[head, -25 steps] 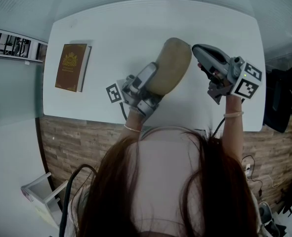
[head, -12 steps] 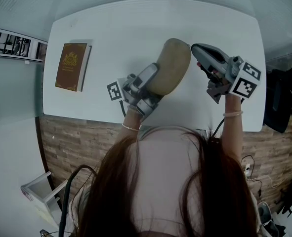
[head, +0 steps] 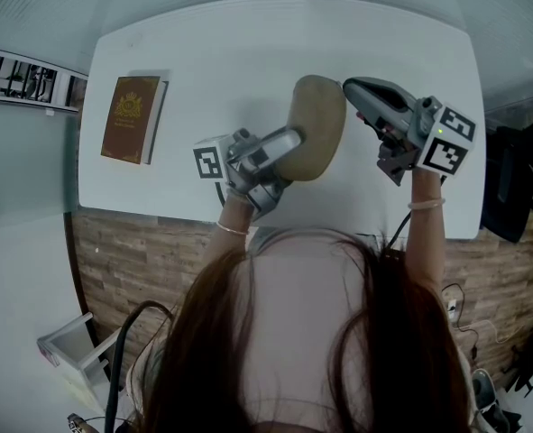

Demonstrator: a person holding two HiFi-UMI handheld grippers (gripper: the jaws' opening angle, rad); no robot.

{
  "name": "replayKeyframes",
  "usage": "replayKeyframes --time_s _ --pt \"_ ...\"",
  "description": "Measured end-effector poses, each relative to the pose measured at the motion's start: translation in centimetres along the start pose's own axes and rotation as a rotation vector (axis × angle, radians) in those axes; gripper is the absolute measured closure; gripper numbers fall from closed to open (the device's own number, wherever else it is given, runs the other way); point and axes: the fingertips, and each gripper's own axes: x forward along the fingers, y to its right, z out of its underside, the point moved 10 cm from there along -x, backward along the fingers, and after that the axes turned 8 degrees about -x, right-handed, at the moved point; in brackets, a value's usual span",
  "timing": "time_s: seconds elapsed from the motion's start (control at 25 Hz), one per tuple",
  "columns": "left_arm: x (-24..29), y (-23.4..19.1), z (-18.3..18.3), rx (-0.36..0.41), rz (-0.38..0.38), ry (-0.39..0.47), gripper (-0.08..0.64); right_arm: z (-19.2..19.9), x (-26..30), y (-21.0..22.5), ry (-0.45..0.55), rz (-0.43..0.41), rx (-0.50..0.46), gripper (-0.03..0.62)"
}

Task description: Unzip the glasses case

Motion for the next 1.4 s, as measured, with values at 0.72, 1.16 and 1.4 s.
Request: replayKeyframes --time_s 0.72,1.16,1.4 --pt "2.8 1.0 -1.2 0.322 -0.32 -0.346 0.247 -1.2 1.0 -1.1 -0.114 -0.019 -0.08 0.589" --pt "3.8 1.8 -0.8 0.502 -0.328 -0.318 0.273 -1.7 1.0 -1.4 -0.046 -0.056 -0.075 0.589" --pt "3.3 2.0 0.1 0.505 -0.262 -0.243 0.279 -1.8 1.0 -2.1 -0.024 -0.092 -0.105 0.589"
